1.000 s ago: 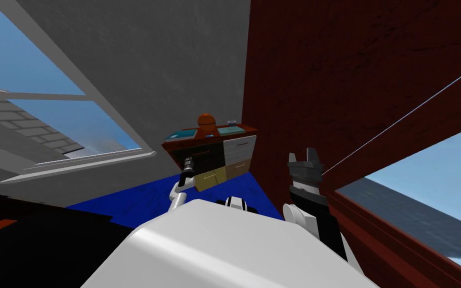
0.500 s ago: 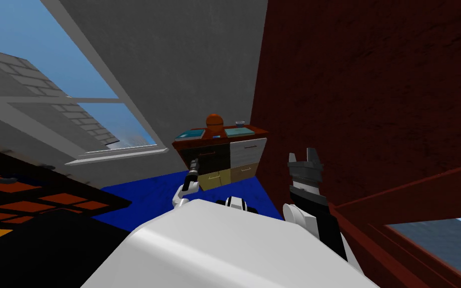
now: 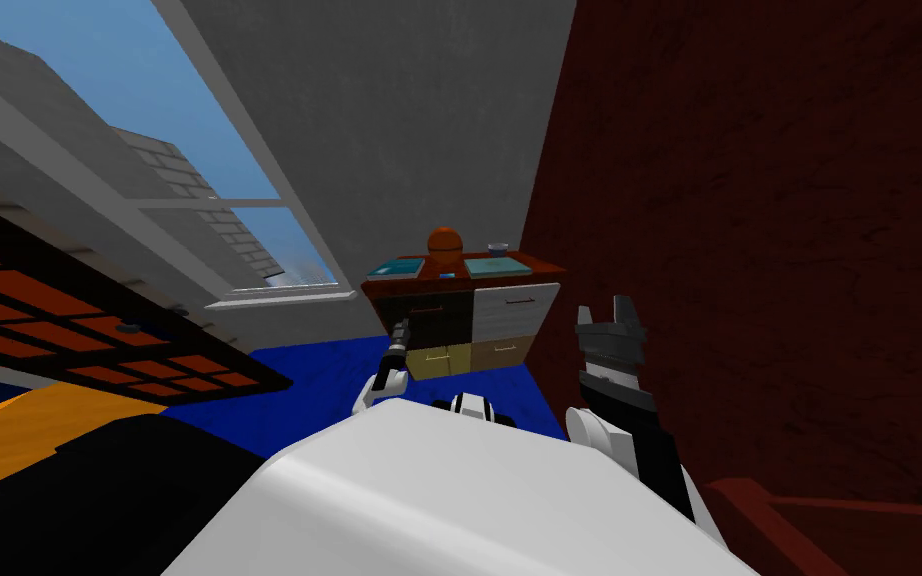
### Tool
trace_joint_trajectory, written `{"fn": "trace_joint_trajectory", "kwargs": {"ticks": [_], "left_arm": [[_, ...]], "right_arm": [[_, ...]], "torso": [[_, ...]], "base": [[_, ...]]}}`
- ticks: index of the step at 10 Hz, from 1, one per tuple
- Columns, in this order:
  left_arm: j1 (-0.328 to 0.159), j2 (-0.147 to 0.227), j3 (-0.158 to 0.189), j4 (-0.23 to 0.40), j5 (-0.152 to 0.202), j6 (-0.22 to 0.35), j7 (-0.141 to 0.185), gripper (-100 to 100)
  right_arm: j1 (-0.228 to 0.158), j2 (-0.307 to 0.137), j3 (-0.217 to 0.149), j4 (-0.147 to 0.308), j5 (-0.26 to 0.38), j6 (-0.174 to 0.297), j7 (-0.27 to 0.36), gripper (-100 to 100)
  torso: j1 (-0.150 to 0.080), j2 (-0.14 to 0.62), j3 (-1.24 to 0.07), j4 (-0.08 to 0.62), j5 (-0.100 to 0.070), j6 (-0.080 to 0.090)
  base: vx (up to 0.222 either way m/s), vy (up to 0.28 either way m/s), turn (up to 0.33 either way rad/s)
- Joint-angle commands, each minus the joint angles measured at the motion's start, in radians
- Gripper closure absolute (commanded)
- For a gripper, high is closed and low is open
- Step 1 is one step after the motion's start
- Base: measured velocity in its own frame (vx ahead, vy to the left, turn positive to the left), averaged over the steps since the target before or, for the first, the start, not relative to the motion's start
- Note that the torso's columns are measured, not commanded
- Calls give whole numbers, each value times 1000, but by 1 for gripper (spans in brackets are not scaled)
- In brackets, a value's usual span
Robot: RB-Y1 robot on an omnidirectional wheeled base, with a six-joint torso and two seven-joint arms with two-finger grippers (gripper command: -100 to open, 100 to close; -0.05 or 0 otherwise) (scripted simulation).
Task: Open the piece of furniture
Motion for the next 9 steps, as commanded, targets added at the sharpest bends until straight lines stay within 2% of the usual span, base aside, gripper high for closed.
{"fn": "trace_joint_trajectory", "kwargs": {"ticks": [1,2,3,4,5,9], "left_arm": [[40,-27,-76,-61,-9,6,-3,100],[78,-50,-106,-95,-17,5,-4,100],[83,-50,-136,-111,-17,5,-4,100],[79,-46,-117,-99,-16,4,-3,100],[80,-6,-120,-101,-16,4,-2,-100],[80,89,-121,-105,-16,14,-2,-100]], "right_arm": [[0,0,0,0,0,0,0,0],[0,0,0,0,0,0,0,0],[0,0,0,0,0,0,0,0],[0,0,0,0,0,0,0,0],[0,0,0,0,0,0,0,0],[0,0,0,0,0,0,0,0]], "torso": [[0,0,0,0,0,-1],[1,1,0,0,0,0],[1,0,0,0,0,-1],[1,1,0,0,0,0],[1,4,2,1,0,0],[1,1,0,0,0,-1]], "base": [[89,11,163],[116,10,281],[104,7,187],[39,3,15],[10,-2,-5],[-3,-4,-2]]}}
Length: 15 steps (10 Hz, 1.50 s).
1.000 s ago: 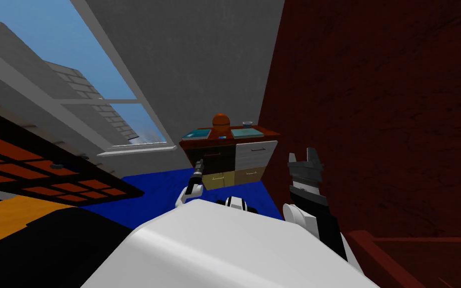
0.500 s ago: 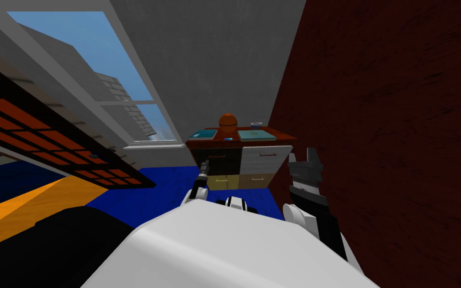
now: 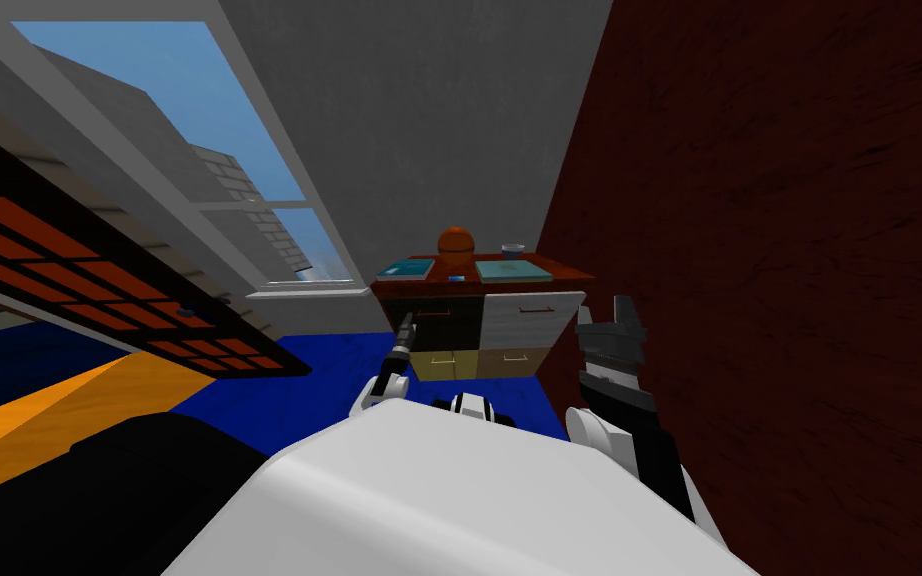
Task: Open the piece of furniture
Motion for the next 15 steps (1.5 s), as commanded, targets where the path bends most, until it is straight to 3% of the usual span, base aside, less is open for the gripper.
{"fn": "trace_joint_trajectory", "kwargs": {"ticks": [1,3,7,15], "left_arm": [[2,49,-2,-7,-1,9,-1,-100],[3,89,-4,-15,-1,29,-1,-100],[13,86,-10,-88,-2,97,-2,-100],[21,-112,-12,-136,-2,125,-2,-100]], "right_arm": [[0,0,0,0,0,0,0,0],[0,0,0,0,0,0,0,0],[0,0,0,0,0,0,0,0],[0,0,0,0,0,0,0,0]], "torso": [[0,-1,0,0,0,0],[0,-1,0,0,0,0],[0,0,0,0,0,0],[0,0,0,0,0,0]], "base": [[-2,-10,-3],[2,-20,-10],[-4,-55,-17],[-1,-15,-4]]}}
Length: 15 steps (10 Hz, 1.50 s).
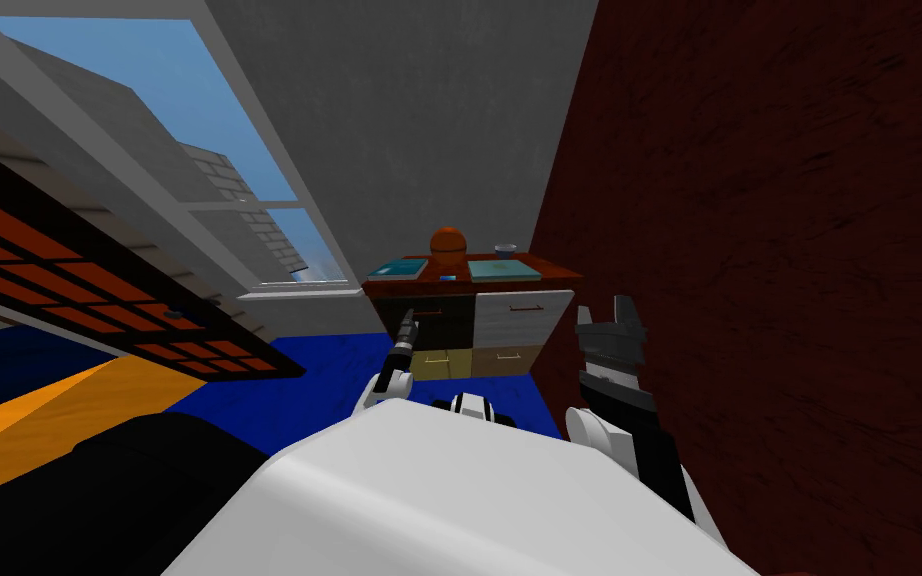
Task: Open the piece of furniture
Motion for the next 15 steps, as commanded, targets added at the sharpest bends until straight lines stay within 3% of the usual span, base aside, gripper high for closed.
{"fn": "trace_joint_trajectory", "kwargs": {"ticks": [1,3,4,5,6,7,13,15], "left_arm": [[0,-21,0,0,0,0,0,-100],[7,-24,3,-41,1,35,1,-100],[5,-24,2,-30,0,24,0,-100],[0,-23,0,-5,0,4,0,100],[3,-24,0,-17,0,15,0,100],[6,13,-1,-11,0,15,0,-100],[5,143,-2,-6,2,22,2,-100],[13,156,-5,-27,9,50,11,-100]], "right_arm": [[0,0,0,0,0,0,0,0],[0,0,0,0,0,0,0,0],[0,0,0,0,0,0,0,0],[0,0,0,0,0,0,0,0],[0,0,0,0,0,0,0,0],[0,0,0,0,0,0,0,0],[0,0,0,0,0,0,0,0],[0,0,0,0,0,0,0,0]], "torso": [[0,0,0,0,0,0],[1,-3,-2,-1,0,0],[1,-4,-3,-1,0,0],[0,0,0,0,0,0],[-2,5,3,1,0,0],[-2,5,3,3,-2,0],[0,0,0,0,0,0],[0,0,0,0,0,0]], "base": [[0,0,0],[80,22,-25],[45,14,-4],[-45,-16,32],[-32,-15,8],[-6,-3,-1],[0,9,-1],[-10,56,-9]]}}
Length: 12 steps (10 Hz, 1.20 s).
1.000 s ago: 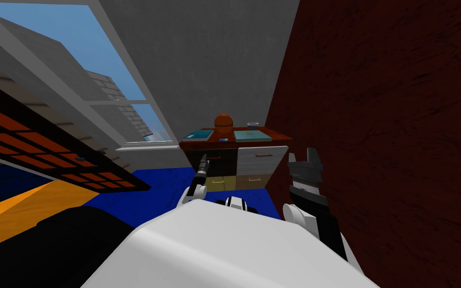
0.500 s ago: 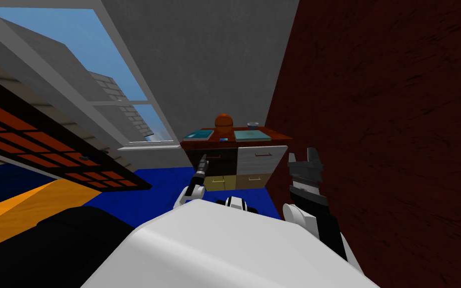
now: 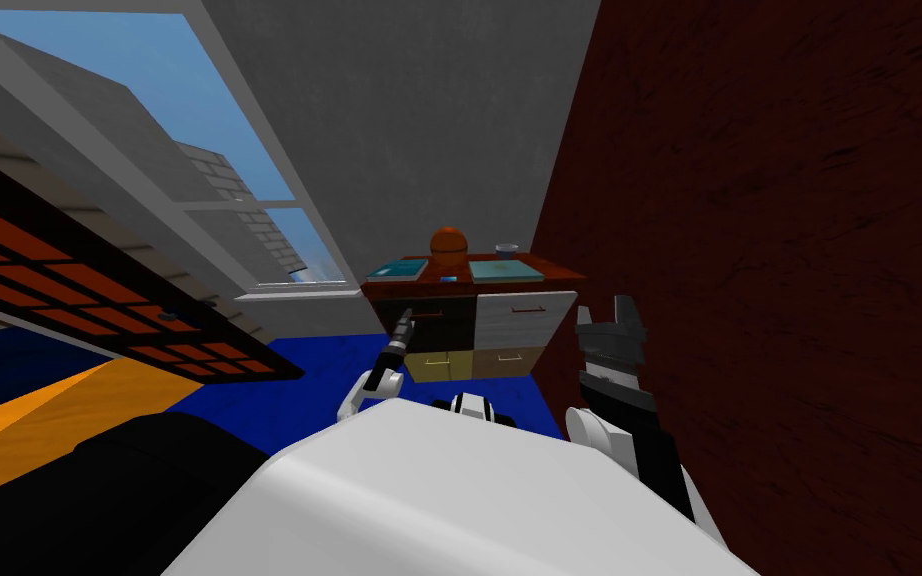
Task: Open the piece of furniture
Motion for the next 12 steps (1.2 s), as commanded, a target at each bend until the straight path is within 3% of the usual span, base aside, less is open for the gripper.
{"fn": "trace_joint_trajectory", "kwargs": {"ticks": [1,8,11,12], "left_arm": [[8,-24,-2,-33,9,32,12,-100],[12,-166,-2,-47,10,36,13,-100],[16,-159,-2,-64,10,48,13,-100],[16,-159,-2,-67,10,52,12,100]], "right_arm": [[0,0,0,0,0,0,0,0],[0,0,0,0,0,0,0,0],[0,0,0,0,0,0,0,0],[0,0,0,0,0,0,0,0]], "torso": [[4,1,0,0,1,0],[0,0,0,0,0,0],[1,-3,-2,-1,0,0],[0,-2,-1,-1,0,0]], "base": [[-28,112,-15],[-6,21,0],[39,7,-9],[6,2,1]]}}
